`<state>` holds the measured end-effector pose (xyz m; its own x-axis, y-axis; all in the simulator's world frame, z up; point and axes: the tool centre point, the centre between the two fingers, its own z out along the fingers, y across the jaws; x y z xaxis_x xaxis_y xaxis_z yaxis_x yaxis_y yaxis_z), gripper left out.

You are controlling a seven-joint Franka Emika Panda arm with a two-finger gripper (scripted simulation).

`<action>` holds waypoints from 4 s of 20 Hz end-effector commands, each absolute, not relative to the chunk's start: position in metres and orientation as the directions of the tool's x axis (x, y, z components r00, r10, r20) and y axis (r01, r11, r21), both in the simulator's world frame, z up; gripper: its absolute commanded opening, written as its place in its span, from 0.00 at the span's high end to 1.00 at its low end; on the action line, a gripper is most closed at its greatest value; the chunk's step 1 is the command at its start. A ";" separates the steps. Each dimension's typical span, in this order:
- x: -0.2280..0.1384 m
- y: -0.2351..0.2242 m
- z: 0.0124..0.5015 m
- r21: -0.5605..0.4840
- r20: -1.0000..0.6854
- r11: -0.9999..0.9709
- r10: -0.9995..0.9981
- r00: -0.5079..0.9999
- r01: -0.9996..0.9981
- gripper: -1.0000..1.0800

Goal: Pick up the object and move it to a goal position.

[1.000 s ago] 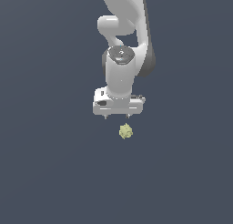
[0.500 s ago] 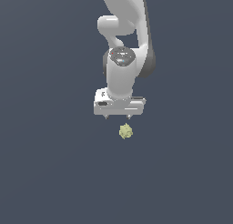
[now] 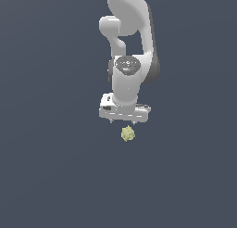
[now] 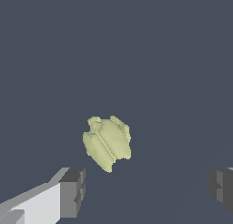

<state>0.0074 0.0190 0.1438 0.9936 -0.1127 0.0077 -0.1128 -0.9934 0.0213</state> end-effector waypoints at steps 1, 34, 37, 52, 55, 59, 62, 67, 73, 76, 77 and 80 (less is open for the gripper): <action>0.008 0.024 0.136 0.017 0.007 -0.986 -0.167 0.986 -0.167 0.04; 0.006 0.051 0.055 0.000 0.000 -0.887 -0.463 0.887 -0.463 0.04; 0.006 0.051 0.044 0.000 0.000 -0.886 -0.464 0.886 -0.464 0.04; 0.008 0.051 0.042 -0.001 0.002 -0.886 -0.464 0.886 -0.464 1.00; 0.008 0.053 0.045 -0.001 0.002 -0.886 -0.464 0.886 -0.464 1.00; 0.009 0.064 0.059 -0.001 0.002 -0.886 -0.464 0.886 -0.464 1.00; 0.011 0.076 0.075 -0.001 0.002 -0.886 -0.464 0.886 -0.464 1.00; 0.015 0.104 0.114 -0.001 0.002 -0.886 -0.464 0.886 -0.464 1.00; 0.022 0.145 0.171 0.000 0.002 -0.886 -0.464 0.886 -0.464 1.00; 0.026 0.166 0.200 0.001 0.002 -0.886 -0.465 0.886 -0.465 1.00; 0.027 0.173 0.209 0.001 0.002 -0.886 -0.465 0.886 -0.465 1.00; 0.031 0.190 0.232 0.001 0.002 -0.886 -0.465 0.886 -0.465 1.00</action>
